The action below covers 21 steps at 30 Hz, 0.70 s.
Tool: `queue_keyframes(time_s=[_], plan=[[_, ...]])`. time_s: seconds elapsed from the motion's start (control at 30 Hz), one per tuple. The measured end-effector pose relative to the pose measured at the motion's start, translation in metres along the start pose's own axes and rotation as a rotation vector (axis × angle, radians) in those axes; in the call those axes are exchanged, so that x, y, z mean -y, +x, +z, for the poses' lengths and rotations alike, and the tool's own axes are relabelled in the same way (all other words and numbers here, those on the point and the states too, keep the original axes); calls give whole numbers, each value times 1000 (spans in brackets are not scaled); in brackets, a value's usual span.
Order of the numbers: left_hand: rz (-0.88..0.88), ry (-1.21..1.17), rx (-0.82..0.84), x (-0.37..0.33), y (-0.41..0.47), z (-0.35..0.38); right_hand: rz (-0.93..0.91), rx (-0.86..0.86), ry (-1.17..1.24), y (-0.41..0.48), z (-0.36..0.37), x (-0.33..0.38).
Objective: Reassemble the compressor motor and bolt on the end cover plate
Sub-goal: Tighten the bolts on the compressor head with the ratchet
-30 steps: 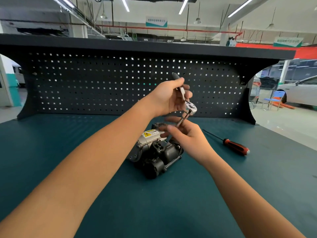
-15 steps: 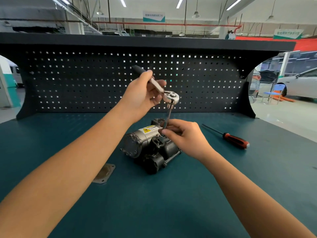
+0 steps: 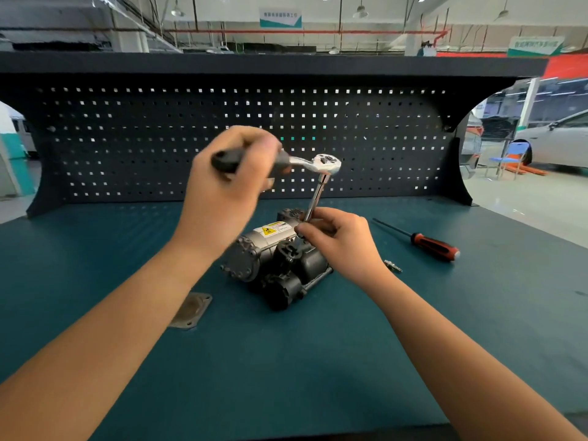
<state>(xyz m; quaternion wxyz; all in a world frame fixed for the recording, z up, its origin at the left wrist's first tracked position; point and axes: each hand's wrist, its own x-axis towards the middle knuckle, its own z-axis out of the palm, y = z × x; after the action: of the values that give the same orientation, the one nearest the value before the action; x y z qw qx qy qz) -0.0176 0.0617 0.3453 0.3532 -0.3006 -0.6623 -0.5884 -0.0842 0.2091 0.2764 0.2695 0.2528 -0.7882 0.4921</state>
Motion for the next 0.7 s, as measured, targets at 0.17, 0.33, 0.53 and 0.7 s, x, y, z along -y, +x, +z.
queue_keyframes(time_s=[0.17, 0.33, 0.53, 0.7], plan=[[-329, -316, -52, 30, 33, -10, 31, 38, 35, 0, -1, -2], [-462, -436, -142, 48, 60, 2, 63, 84, 100, -4, 2, -7], [-637, -637, -143, 56, 86, 17, 111, 98, 211, -4, 7, -6], [-789, -748, -107, 58, 100, 25, 85, 163, 146, -6, 9, -3]])
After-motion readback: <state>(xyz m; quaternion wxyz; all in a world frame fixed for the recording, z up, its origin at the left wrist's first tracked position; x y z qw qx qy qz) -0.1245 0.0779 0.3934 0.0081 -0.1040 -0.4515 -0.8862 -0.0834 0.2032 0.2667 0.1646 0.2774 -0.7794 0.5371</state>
